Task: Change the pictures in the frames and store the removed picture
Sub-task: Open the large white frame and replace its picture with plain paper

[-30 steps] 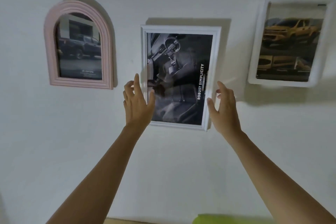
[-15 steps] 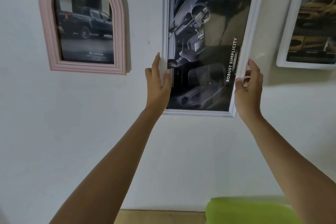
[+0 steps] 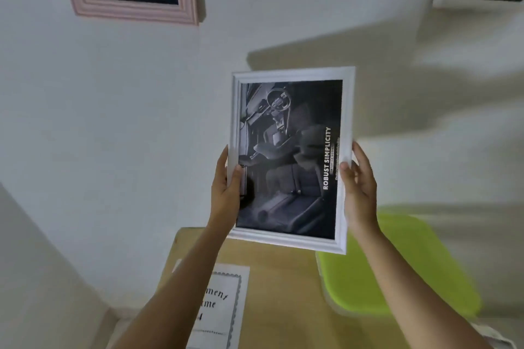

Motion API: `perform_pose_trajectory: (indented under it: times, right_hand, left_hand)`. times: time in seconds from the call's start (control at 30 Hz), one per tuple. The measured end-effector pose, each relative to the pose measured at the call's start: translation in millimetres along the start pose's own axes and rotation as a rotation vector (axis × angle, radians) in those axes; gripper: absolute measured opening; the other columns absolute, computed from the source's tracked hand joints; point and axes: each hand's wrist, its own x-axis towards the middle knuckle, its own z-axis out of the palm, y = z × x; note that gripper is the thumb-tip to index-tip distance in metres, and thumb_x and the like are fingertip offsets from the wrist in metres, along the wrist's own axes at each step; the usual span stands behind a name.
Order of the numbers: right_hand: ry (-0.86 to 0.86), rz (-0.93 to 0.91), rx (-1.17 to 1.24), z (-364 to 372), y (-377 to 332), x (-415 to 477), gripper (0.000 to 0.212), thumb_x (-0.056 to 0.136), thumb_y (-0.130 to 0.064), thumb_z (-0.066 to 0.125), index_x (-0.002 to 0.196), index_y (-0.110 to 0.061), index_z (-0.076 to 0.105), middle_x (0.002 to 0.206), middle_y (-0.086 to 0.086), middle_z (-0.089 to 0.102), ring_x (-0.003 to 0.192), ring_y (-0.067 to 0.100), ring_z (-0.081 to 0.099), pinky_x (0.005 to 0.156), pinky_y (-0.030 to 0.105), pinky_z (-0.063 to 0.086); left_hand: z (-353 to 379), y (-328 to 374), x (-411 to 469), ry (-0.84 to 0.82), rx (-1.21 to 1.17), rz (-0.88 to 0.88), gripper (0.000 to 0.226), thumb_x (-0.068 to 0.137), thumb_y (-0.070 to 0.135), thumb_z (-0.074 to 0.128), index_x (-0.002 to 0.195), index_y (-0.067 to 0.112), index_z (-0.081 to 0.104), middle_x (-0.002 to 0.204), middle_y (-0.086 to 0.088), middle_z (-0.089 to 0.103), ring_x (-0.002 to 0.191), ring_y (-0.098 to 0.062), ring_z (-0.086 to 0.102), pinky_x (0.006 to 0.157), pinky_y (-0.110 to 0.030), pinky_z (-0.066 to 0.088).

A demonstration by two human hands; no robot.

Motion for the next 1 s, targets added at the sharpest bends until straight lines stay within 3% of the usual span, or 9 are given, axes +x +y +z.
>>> perform_pose_trajectory:
  times: [0.07,0.17,0.3,0.43,0.57,0.7,0.83,0.93,1.0]
  right_hand:
    - [-0.040,0.057,-0.008,-8.0,10.9,-33.6,0.046,0.089,-0.019,0.052,0.134,-0.024,0.040,0.140,0.006,0.046,0.122,0.015,0.048,0.101,0.018,0.038]
    - [-0.119,0.070,-0.075,-17.9,15.8,-77.8,0.047,0.093,-0.011,0.054,0.137,-0.017,0.040,0.137,0.004,0.049,0.111,0.001,0.054,0.095,0.012,0.040]
    - [-0.200,-0.033,-0.251,-33.3,12.8,-125.6,0.050,0.091,-0.029,0.051,0.138,-0.015,0.041,0.115,-0.001,0.061,0.074,-0.009,0.053,0.073,0.006,0.042]
    - [-0.244,-0.255,-0.440,-47.7,-4.0,-171.7,0.046,0.092,-0.025,0.049,0.134,-0.007,0.046,0.102,-0.024,0.059,0.060,-0.005,0.049,0.058,0.004,0.037]
    - [-0.272,-0.396,-0.548,-60.9,-13.8,-204.8,0.041,0.091,-0.017,0.049,0.131,-0.008,0.051,0.116,-0.005,0.063,0.093,0.006,0.060,0.072,0.006,0.042]
    - [-0.363,-0.372,-0.486,-60.8,-22.1,-230.6,0.041,0.091,-0.013,0.050,0.132,-0.012,0.051,0.119,0.002,0.063,0.103,0.006,0.061,0.078,0.016,0.052]
    - [-0.542,-0.260,-0.377,-48.7,-27.7,-249.6,0.043,0.095,-0.020,0.045,0.138,-0.018,0.042,0.134,0.003,0.051,0.112,0.006,0.054,0.092,0.023,0.050]
    - [-0.681,-0.206,-0.291,-45.3,-28.5,-262.0,0.039,0.097,-0.019,0.042,0.136,-0.015,0.045,0.134,0.002,0.051,0.115,0.007,0.053,0.096,0.018,0.043]
    - [-0.728,-0.102,-0.235,-46.0,-22.3,-265.2,0.036,0.096,-0.011,0.043,0.131,-0.014,0.049,0.127,0.001,0.056,0.105,0.012,0.060,0.089,0.023,0.049]
  left_hand:
    - [-6.3,-23.0,-31.5,0.014,0.151,-0.064,0.046,0.098,0.026,0.042,0.142,0.034,0.030,0.127,-0.009,0.050,0.117,-0.027,0.050,0.103,-0.046,0.041]
    - [-7.6,-29.9,-73.0,0.087,0.339,-0.043,0.046,0.098,0.025,0.042,0.143,0.028,0.031,0.128,-0.006,0.042,0.120,-0.021,0.042,0.106,-0.047,0.036]
    - [16.4,20.0,-121.7,-0.049,0.152,-0.001,0.052,0.096,0.036,0.044,0.143,0.040,0.022,0.138,0.000,0.042,0.113,-0.008,0.049,0.094,-0.028,0.045]
    - [40.1,62.1,-163.0,-0.089,-0.037,-0.015,0.064,0.087,0.055,0.049,0.135,0.061,0.007,0.131,0.000,0.052,0.113,-0.012,0.057,0.092,-0.044,0.051]
    - [40.7,66.3,-197.3,-0.009,-0.054,0.011,0.078,0.091,0.037,0.056,0.138,0.057,-0.003,0.115,0.005,0.055,0.087,-0.018,0.067,0.074,-0.048,0.057]
    - [26.9,55.3,-219.1,0.037,-0.014,0.020,0.075,0.097,0.026,0.043,0.141,0.048,-0.014,0.097,0.003,0.055,0.070,-0.022,0.054,0.067,-0.054,0.053]
    - [2.2,43.5,-222.4,0.113,0.060,0.014,0.071,0.098,0.018,0.036,0.146,0.032,-0.014,0.135,-0.037,0.035,0.051,-0.002,0.037,0.050,-0.019,0.037]
    - [-26.7,34.4,-222.1,0.165,0.060,-0.040,0.066,0.098,0.009,0.035,0.148,0.025,-0.005,0.098,-0.036,0.052,0.049,-0.003,0.028,0.051,-0.020,0.030]
    - [-48.3,24.1,-221.4,0.196,0.046,-0.087,0.063,0.098,0.008,0.036,0.150,0.023,0.003,0.059,-0.008,0.035,0.047,-0.004,0.025,0.050,-0.022,0.027]
